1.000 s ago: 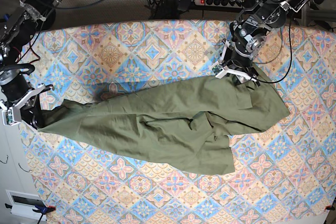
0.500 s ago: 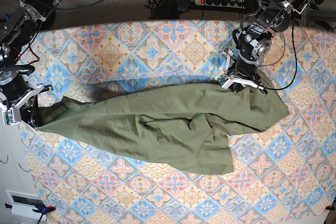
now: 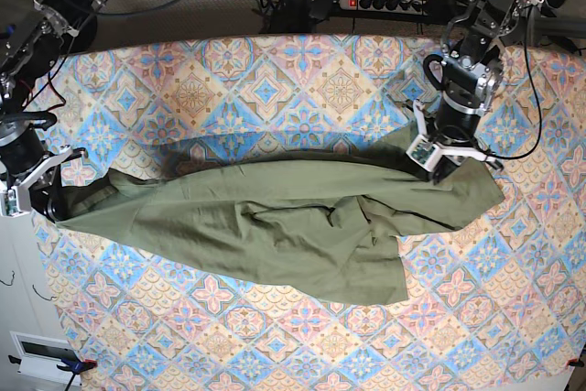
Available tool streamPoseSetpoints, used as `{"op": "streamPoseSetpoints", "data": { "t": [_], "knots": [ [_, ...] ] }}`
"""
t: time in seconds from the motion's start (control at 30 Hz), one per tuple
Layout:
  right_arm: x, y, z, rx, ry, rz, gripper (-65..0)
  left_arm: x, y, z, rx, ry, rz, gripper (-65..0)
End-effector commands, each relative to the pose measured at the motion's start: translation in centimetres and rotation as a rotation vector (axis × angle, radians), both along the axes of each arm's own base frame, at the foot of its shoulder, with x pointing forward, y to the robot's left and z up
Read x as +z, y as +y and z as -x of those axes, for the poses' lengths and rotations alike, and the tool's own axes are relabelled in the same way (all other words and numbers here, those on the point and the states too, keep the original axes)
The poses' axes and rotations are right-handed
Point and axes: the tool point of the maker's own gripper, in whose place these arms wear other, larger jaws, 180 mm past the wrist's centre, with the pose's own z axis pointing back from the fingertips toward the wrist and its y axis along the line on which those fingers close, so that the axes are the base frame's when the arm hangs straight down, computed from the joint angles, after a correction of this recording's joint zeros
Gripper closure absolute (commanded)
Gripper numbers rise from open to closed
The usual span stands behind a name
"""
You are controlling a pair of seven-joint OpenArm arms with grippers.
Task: Layout the t-shirt on the table in an organized manner, then fold the t-shirt properly
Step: 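Stretch the shirt between both grippers, pulling the left gripper outward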
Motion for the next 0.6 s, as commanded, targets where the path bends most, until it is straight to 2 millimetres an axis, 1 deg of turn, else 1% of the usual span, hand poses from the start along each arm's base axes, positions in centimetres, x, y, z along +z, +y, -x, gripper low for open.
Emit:
{"op": "streamPoseSetpoints", "data": {
  "t": [0.0, 0.03, 0.07, 0.2, 0.27, 0.4, 0.57],
  "knots": [
    [2.5, -0.1, -0.3, 0.013, -0.08, 0.003, -0.6, 2.7, 0.7, -0.8, 0.004, -0.094, 0.006, 0.0],
    [2.6, 0.0, -0.2, 0.019, -0.087, -0.013, -0.6, 3.6, 1.1, -0.8, 0.01, -0.123, 0.025, 0.0],
    [2.2, -0.1, 0.3, 0.02, -0.079, -0.026, -0.6, 4.4, 1.5, -0.8, 0.017, -0.146, 0.036, 0.0],
    [0.9, 0.1, 1.6, 0.029, -0.041, -0.056, -0.6, 6.0, 2.6, -0.8, 0.044, -0.191, 0.096, 0.0],
    [0.8, 0.4, 1.9, 0.043, -0.04, -0.076, -0.6, 6.2, 2.9, -0.9, 0.067, -0.19, 0.154, 0.0],
    [0.5, 0.7, 2.1, 0.053, -0.034, -0.086, -0.6, 6.5, 3.2, -1.0, 0.155, -0.205, 0.321, 0.0],
    [0.5, 0.9, 2.0, 0.059, -0.033, -0.088, -0.6, 6.1, 2.0, -1.0, 0.173, -0.191, 0.439, 0.0]
  ]
}}
